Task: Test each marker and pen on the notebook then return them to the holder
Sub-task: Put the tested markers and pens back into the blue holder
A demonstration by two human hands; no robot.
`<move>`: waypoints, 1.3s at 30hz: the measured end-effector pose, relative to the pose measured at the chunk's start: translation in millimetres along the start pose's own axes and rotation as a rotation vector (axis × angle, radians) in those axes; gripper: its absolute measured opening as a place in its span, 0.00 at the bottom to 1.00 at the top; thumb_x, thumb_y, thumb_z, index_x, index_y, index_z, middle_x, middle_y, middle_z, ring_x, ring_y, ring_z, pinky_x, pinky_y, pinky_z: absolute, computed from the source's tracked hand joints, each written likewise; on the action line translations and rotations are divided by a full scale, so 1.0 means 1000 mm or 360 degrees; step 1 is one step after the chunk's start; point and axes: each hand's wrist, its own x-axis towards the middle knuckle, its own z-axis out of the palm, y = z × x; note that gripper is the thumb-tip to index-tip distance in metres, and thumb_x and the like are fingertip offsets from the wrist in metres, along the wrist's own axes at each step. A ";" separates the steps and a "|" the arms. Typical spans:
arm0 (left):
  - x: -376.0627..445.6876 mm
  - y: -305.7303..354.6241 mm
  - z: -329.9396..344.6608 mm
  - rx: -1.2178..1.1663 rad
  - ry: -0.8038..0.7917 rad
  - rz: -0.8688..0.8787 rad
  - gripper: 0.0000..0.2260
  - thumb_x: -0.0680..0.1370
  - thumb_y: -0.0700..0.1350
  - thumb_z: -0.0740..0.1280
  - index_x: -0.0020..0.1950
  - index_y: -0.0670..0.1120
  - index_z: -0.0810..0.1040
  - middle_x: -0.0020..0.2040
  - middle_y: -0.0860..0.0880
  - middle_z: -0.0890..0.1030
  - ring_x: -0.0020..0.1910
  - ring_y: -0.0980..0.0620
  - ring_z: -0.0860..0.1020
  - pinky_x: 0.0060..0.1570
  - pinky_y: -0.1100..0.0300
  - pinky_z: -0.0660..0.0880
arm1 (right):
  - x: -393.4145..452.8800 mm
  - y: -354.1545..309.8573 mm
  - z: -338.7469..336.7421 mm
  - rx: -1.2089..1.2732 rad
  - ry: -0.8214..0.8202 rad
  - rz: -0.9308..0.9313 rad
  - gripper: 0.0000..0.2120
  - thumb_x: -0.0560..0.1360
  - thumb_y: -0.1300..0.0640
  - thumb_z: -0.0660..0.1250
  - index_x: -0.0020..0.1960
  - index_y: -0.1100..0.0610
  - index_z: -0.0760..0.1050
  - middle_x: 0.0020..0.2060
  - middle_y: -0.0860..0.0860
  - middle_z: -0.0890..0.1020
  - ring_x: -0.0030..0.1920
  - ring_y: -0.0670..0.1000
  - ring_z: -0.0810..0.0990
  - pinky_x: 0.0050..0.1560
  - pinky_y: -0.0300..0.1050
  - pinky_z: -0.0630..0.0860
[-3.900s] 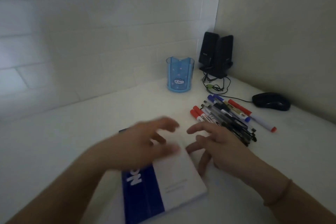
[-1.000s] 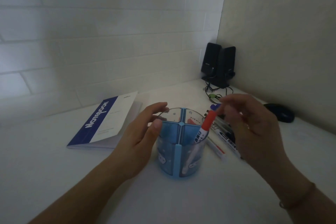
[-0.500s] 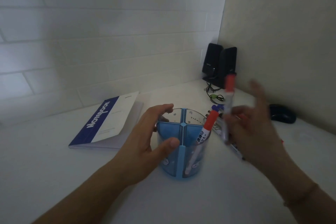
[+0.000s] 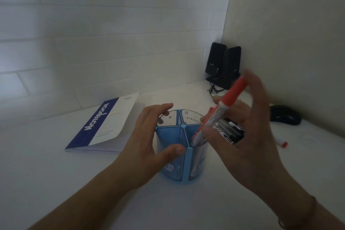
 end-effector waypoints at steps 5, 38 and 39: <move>-0.001 -0.001 0.002 -0.0029 0.0008 -0.0002 0.38 0.68 0.76 0.55 0.71 0.57 0.61 0.62 0.58 0.69 0.61 0.58 0.70 0.56 0.67 0.67 | 0.002 0.005 -0.004 -0.0506 -0.0003 -0.0342 0.18 0.73 0.48 0.64 0.62 0.49 0.73 0.62 0.44 0.71 0.65 0.48 0.68 0.62 0.52 0.70; -0.002 0.004 -0.001 -0.0188 0.0114 0.0203 0.28 0.73 0.59 0.63 0.70 0.49 0.64 0.68 0.51 0.67 0.65 0.46 0.70 0.60 0.60 0.71 | 0.020 0.017 -0.050 0.1191 0.0278 0.0264 0.24 0.61 0.52 0.73 0.57 0.50 0.73 0.40 0.48 0.83 0.43 0.47 0.82 0.43 0.39 0.80; -0.002 0.004 0.000 -0.0178 0.0098 0.0203 0.28 0.72 0.57 0.64 0.70 0.49 0.64 0.68 0.51 0.68 0.65 0.46 0.70 0.59 0.60 0.71 | 0.019 0.013 -0.045 0.1137 0.0331 0.0275 0.25 0.61 0.52 0.71 0.58 0.49 0.72 0.40 0.48 0.84 0.44 0.47 0.83 0.42 0.39 0.80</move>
